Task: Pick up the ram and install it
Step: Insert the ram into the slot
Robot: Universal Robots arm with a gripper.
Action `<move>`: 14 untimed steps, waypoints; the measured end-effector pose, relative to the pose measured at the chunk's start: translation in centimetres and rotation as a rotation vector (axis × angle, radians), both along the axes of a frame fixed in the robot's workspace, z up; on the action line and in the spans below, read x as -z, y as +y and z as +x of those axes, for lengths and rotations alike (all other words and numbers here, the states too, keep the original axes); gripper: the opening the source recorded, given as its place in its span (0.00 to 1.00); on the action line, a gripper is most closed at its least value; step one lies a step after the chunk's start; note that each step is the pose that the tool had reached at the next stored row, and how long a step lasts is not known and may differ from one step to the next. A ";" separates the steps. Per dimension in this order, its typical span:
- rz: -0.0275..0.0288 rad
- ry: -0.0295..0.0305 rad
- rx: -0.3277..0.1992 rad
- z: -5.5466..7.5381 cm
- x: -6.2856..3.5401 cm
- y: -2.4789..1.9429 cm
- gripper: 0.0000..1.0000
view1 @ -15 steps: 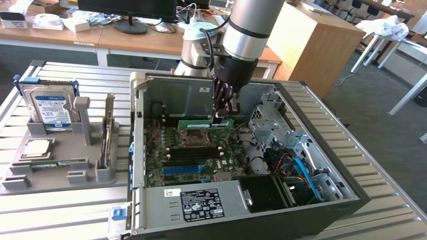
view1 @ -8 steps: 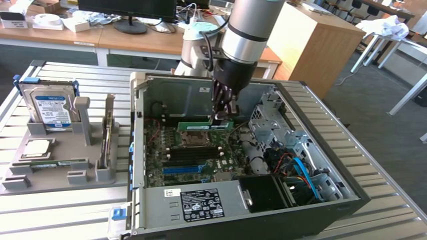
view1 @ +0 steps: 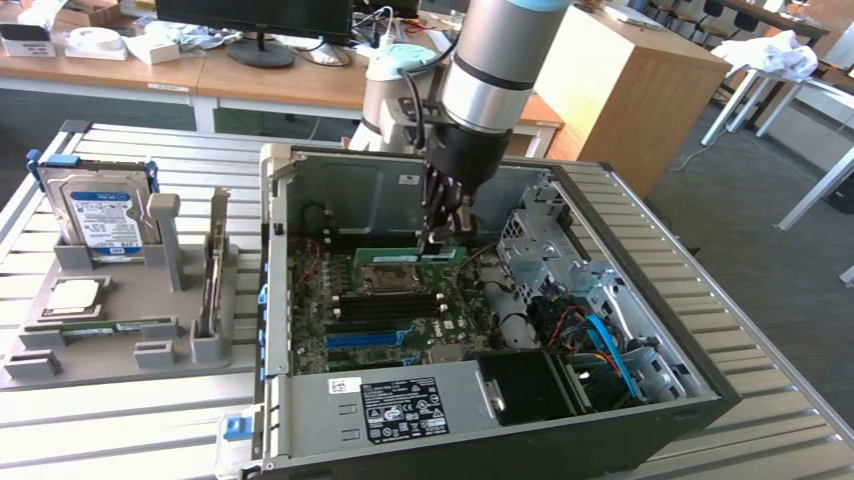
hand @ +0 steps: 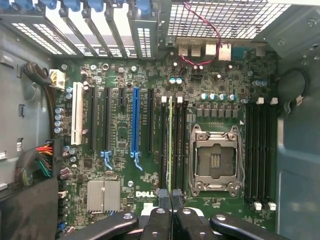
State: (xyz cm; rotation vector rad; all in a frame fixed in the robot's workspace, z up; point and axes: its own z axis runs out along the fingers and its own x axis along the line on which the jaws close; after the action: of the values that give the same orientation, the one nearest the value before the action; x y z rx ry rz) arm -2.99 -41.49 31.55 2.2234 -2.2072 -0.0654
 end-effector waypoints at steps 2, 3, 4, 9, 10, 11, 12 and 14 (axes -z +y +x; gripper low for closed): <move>0.0000 0.0000 0.000 0.0 0.16 0.00 0.11; 0.0000 0.0000 0.000 0.0 0.24 0.00 0.11; -0.0001 0.0001 0.000 0.0 0.32 0.00 0.11; 0.0000 0.0000 0.000 0.0 0.70 0.00 0.11; 0.0000 0.0000 0.000 0.0 0.78 0.00 0.11; -0.0001 0.0000 0.000 0.0 0.86 0.00 0.11; -0.0001 0.0000 0.000 0.0 0.93 0.00 0.11; 0.0000 0.0000 0.000 0.0 1.07 0.00 0.11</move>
State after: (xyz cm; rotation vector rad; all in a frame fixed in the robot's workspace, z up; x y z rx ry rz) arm -3.00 -41.50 30.47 2.2233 -2.2072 -0.0654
